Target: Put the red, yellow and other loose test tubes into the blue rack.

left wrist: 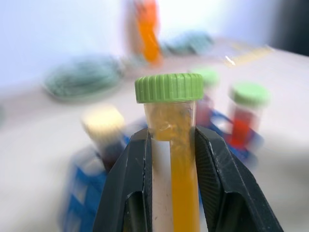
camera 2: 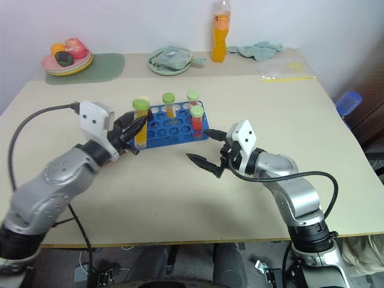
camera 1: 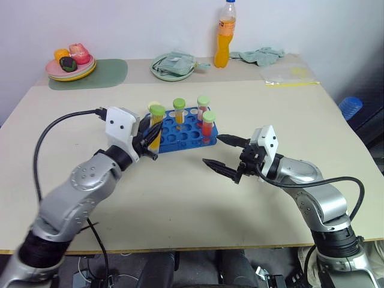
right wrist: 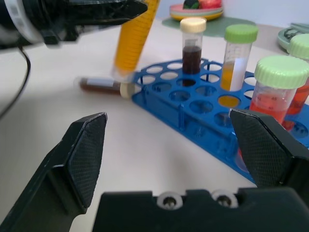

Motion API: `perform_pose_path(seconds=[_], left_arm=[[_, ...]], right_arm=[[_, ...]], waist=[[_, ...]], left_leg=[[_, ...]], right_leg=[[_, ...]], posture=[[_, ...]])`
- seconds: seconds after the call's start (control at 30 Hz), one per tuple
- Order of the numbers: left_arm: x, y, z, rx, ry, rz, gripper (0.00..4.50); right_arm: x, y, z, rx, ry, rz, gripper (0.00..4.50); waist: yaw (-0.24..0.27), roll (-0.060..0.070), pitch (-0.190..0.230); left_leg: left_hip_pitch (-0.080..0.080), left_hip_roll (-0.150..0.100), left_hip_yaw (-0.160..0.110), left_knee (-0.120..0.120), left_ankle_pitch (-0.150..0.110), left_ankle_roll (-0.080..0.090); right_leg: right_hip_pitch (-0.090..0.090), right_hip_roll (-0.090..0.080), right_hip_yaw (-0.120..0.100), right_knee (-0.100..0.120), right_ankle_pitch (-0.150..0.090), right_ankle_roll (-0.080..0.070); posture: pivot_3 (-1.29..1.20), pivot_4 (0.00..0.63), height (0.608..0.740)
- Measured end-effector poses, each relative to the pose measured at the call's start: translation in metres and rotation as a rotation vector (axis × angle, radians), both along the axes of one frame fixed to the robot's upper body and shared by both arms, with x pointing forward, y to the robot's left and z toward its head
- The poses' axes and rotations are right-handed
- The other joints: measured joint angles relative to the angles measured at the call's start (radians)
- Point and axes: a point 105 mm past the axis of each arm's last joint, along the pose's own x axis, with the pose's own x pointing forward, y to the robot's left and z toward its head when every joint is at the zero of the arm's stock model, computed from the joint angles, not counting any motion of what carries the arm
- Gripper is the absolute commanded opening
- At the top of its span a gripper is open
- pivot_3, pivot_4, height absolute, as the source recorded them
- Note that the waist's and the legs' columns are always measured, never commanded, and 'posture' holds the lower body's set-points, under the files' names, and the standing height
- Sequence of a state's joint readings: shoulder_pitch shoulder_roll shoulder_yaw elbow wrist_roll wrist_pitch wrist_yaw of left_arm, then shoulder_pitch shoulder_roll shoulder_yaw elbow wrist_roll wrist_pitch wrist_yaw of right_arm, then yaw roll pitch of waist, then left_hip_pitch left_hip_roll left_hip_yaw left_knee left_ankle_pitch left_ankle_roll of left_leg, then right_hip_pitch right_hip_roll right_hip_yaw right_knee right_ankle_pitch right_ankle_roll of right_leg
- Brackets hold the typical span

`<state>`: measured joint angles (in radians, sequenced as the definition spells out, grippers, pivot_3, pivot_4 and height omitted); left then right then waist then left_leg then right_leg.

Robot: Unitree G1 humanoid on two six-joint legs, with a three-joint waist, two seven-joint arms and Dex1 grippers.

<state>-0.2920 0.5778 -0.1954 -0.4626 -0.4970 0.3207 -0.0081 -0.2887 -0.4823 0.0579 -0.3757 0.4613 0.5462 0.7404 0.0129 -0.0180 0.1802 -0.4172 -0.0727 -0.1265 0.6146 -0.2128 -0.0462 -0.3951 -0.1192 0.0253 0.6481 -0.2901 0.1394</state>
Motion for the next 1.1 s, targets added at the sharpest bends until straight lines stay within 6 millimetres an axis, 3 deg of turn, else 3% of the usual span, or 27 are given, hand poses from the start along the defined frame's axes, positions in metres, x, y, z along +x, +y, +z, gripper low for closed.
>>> perform_pose_path(seconds=[0.13,0.27,1.1], left_arm=[[0.017,-0.029,-0.014,-0.05,-0.044,-0.012,0.68],[0.031,-0.039,-0.016,-0.039,-0.101,0.017,0.68],[0.048,-0.049,-0.039,-0.1,-0.106,-0.01,0.68]], right_arm=[[-0.007,0.006,-0.003,0.016,0.024,0.005,4.5],[-0.011,0.009,-0.007,0.027,0.042,-0.005,4.5],[-0.013,0.014,-0.006,0.033,0.036,-0.012,4.5]], waist=[[-0.002,0.0,0.0],[-0.012,0.0,0.0],[-0.009,0.0,0.0]], left_leg=[[0.0,0.0,0.0,0.001,0.0,0.0],[0.0,0.0,0.0,0.0,0.0,0.0],[0.0,0.0,-0.001,0.001,0.0,0.0]], right_leg=[[0.0,0.0,0.0,0.001,0.0,0.001],[-0.001,0.001,0.0,0.002,0.0,0.001],[0.0,0.001,-0.001,0.002,0.001,0.001]], posture=[[0.0,0.15,0.74],[0.0,0.15,0.74],[0.0,0.15,0.74]])
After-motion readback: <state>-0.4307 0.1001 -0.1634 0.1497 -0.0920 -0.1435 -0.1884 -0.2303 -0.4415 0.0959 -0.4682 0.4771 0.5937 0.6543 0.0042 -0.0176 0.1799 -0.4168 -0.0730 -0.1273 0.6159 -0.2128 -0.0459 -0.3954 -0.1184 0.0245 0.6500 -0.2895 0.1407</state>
